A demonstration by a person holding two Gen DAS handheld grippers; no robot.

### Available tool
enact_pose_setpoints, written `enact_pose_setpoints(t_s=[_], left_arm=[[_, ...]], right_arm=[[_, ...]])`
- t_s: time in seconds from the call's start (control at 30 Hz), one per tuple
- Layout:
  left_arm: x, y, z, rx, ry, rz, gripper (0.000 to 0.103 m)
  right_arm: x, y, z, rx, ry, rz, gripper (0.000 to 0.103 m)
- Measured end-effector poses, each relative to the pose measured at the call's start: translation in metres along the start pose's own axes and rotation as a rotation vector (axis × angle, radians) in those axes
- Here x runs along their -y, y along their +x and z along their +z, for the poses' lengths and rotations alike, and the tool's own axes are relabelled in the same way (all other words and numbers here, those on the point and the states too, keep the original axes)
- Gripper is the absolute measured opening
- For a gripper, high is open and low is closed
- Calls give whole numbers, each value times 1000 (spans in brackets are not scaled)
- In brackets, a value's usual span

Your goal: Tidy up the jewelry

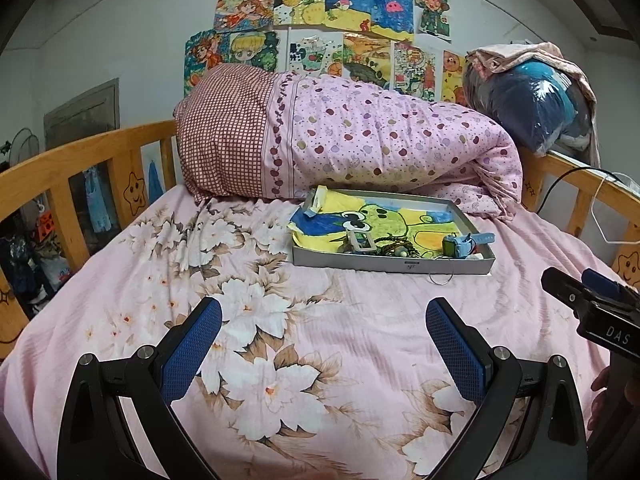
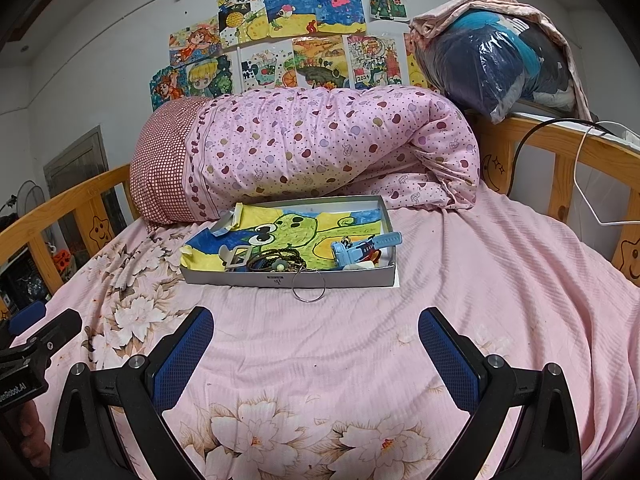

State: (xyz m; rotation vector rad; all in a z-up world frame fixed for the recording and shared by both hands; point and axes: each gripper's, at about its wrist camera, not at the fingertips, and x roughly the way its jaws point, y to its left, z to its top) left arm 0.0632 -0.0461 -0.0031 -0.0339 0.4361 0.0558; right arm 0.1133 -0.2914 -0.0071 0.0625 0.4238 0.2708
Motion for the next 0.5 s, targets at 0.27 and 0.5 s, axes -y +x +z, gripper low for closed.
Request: enact_pose_setpoints(t_s=[0.27,0.5], left_arm=[[0,1,0,3,9,-4,100],[-1,1,0,4,10,-3,100]], right_arm=[[-1,0,0,-1,0,-1,103],[0,0,1,-1,1,-1,103]])
